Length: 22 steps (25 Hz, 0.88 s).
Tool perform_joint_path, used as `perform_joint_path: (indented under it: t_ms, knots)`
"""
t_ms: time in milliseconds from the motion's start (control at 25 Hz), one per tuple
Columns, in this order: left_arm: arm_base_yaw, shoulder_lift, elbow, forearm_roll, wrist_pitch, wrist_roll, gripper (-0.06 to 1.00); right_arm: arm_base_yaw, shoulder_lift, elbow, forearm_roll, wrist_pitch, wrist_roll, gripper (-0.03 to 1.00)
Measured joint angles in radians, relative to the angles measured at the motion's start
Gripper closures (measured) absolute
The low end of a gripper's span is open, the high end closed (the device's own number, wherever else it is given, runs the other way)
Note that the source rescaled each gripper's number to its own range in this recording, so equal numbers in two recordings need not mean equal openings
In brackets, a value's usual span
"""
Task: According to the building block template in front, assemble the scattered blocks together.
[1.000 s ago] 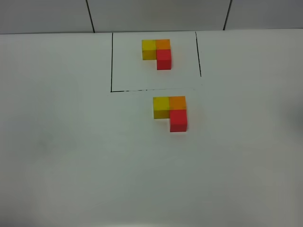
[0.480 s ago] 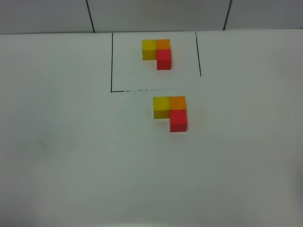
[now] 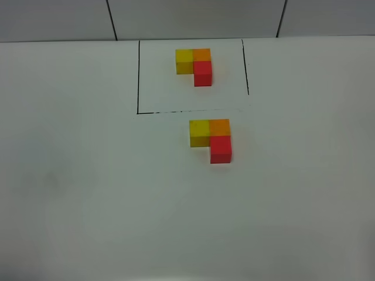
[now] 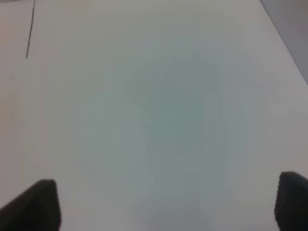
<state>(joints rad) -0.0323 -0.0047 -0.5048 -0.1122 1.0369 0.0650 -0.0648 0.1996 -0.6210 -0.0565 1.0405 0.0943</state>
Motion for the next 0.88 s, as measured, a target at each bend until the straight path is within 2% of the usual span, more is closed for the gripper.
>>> perform_joint_path:
  t_ms: [400,880]
  knots:
    - [0.000,0.000,0.000,0.000,0.000,0.000,0.15,0.000,-0.146,0.115,0.000,0.013,0.020,0.11]
    - [0.000,0.000,0.000,0.000,0.000,0.000,0.15,0.020,-0.148,0.121,0.000,0.017,0.020,0.19]
